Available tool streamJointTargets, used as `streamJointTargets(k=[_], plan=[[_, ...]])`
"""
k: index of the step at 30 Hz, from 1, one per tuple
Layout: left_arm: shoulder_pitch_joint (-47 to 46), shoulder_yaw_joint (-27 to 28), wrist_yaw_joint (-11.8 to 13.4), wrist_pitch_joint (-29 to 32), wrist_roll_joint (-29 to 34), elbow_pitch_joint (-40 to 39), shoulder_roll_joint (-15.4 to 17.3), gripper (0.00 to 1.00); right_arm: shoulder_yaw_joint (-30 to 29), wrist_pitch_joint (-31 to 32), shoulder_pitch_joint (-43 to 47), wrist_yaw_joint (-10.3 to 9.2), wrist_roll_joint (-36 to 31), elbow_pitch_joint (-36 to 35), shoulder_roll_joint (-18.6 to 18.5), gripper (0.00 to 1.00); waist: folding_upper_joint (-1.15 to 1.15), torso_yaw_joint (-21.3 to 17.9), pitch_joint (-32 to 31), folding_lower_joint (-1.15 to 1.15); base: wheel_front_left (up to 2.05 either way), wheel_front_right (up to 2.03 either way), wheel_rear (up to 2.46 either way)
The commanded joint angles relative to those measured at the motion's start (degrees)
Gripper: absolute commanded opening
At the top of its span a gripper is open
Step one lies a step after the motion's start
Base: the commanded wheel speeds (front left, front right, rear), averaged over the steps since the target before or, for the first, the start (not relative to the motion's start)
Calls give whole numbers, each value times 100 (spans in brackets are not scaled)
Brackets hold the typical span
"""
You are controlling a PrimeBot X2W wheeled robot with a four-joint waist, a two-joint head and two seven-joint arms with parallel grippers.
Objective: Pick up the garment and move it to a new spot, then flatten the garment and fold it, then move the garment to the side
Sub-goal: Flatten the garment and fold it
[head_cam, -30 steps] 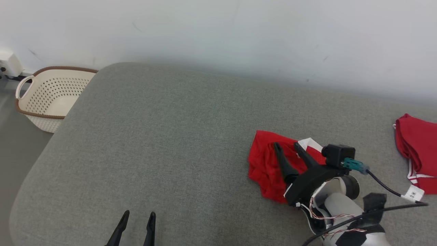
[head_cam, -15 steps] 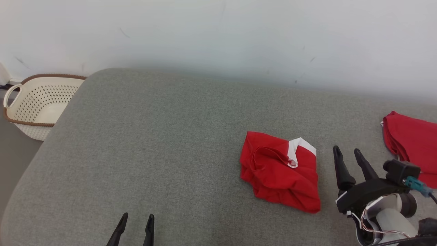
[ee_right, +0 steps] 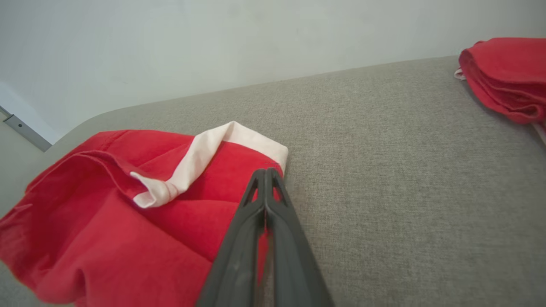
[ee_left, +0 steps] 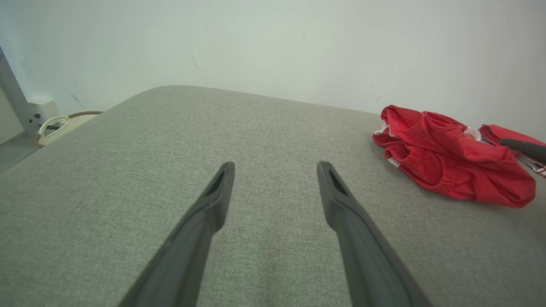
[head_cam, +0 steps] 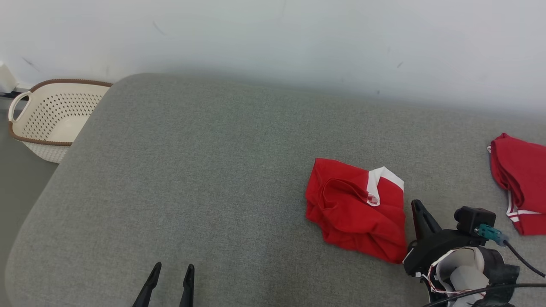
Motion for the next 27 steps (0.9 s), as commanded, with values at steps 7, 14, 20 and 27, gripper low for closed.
streamJointTargets(k=[7, 14, 20, 27], plan=[[-123, 1, -31, -9, 14, 16, 0, 100, 111, 8, -412, -4, -169, 716, 193, 0, 0, 198, 147, -1, 0, 0, 0], [-219, 6, -61, -9, -12, 52, 1, 100, 177, -1, -686, -4, -195, 1209, 297, 0, 0, 367, 260, -1, 0, 0, 0], [-268, 17, -80, -9, 13, 89, 0, 100, 227, -40, -904, -4, -184, 1581, 383, 0, 0, 559, 326, -1, 0, 0, 0], [-276, 26, -87, -9, 21, 108, 0, 100, 258, -74, -1091, -4, -122, 1793, 478, 0, 0, 741, 316, -1, 0, 0, 0]])
